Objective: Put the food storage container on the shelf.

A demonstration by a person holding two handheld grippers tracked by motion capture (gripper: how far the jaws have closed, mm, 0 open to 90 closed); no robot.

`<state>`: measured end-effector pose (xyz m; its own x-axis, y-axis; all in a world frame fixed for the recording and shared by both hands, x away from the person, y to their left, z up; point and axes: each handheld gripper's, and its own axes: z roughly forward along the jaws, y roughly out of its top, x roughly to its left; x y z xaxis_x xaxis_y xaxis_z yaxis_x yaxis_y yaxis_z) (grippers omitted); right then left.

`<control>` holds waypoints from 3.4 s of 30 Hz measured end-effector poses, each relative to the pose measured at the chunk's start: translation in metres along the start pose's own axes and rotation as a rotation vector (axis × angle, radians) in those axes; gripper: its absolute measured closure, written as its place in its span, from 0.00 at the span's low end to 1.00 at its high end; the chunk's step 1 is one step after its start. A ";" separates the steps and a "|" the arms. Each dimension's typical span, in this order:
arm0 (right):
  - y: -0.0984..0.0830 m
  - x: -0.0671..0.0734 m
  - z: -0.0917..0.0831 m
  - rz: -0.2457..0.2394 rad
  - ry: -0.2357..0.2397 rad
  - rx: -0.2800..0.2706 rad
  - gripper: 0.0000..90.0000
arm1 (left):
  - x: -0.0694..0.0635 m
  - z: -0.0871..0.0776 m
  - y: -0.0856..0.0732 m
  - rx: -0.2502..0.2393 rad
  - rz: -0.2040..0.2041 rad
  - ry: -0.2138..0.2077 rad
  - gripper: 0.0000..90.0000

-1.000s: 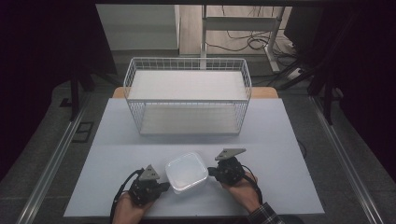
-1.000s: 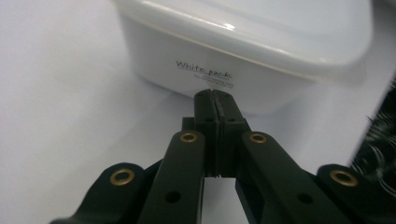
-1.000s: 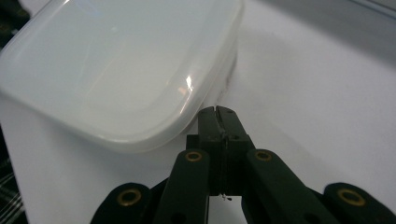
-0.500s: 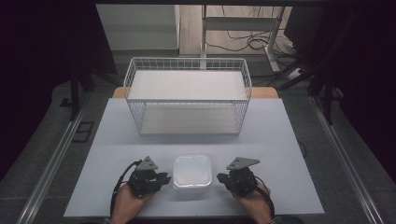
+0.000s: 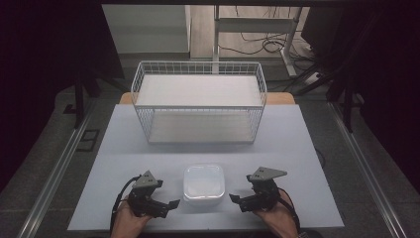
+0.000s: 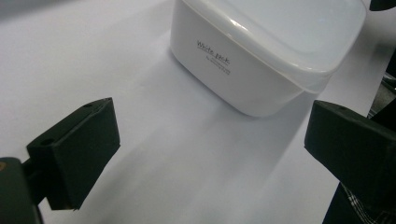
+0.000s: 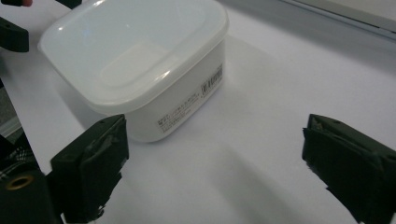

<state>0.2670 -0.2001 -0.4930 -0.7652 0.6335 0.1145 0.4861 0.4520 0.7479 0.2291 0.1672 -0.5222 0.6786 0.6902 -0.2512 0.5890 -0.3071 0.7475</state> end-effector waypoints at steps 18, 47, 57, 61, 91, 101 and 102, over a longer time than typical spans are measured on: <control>0.026 0.005 0.005 0.053 0.046 0.001 0.17 | -0.005 0.008 0.033 0.001 0.010 -0.009 0.13; 0.027 0.005 0.015 0.271 0.224 0.075 0.72 | -0.006 0.010 0.033 -0.018 -0.136 -0.167 0.67; 0.025 0.007 0.005 0.301 0.153 -0.001 0.88 | -0.009 0.007 0.033 -0.077 -0.192 -0.128 0.87; 0.028 0.014 0.004 0.240 0.098 -0.024 0.88 | -0.009 0.009 0.034 -0.077 -0.199 -0.107 0.88; 0.105 -0.010 -0.028 0.132 0.067 -0.187 0.88 | -0.002 -0.030 0.127 -0.192 -0.086 -0.035 0.89; 0.140 -0.018 -0.034 0.114 0.058 -0.229 0.88 | 0.005 -0.047 0.160 -0.220 -0.062 -0.012 0.89; 0.140 -0.018 -0.034 0.114 0.058 -0.229 0.88 | 0.006 -0.049 0.163 -0.223 -0.059 -0.009 0.89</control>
<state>0.3346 -0.1689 -0.3680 -0.7371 0.6322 0.2389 0.4676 0.2219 0.8556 0.3080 0.1533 -0.3717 0.6505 0.6963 -0.3033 0.5171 -0.1136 0.8483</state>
